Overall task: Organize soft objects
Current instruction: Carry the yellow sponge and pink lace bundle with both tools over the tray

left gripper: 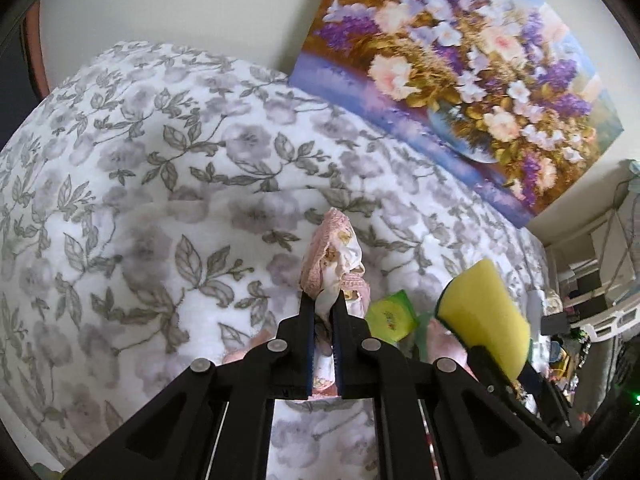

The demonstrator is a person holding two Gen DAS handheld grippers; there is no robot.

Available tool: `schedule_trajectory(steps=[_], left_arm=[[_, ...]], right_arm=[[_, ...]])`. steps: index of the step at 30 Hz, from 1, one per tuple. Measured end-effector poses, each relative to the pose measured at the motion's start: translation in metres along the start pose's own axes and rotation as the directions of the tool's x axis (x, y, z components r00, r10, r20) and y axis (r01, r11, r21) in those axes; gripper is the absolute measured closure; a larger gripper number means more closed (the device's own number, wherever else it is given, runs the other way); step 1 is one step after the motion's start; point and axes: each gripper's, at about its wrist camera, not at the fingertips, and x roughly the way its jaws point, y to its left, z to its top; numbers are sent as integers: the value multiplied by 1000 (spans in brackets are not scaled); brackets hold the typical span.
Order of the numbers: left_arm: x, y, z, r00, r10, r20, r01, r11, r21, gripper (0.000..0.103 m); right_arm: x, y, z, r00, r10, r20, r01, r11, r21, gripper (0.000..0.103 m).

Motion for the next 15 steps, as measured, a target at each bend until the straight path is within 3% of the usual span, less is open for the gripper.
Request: schedule_trajectory(steps=[10,15], left_arm=[[-24,-23,-27,996,-90,0,89,994,60,96],[-33,-50,-49,995,-100,-2,99,985,142,96]], right_arm=[[-26,-27,-34,999,-41,-26,43,997,68,37],[-37,-47,-52,995,-94,-47,98,990,105,36]])
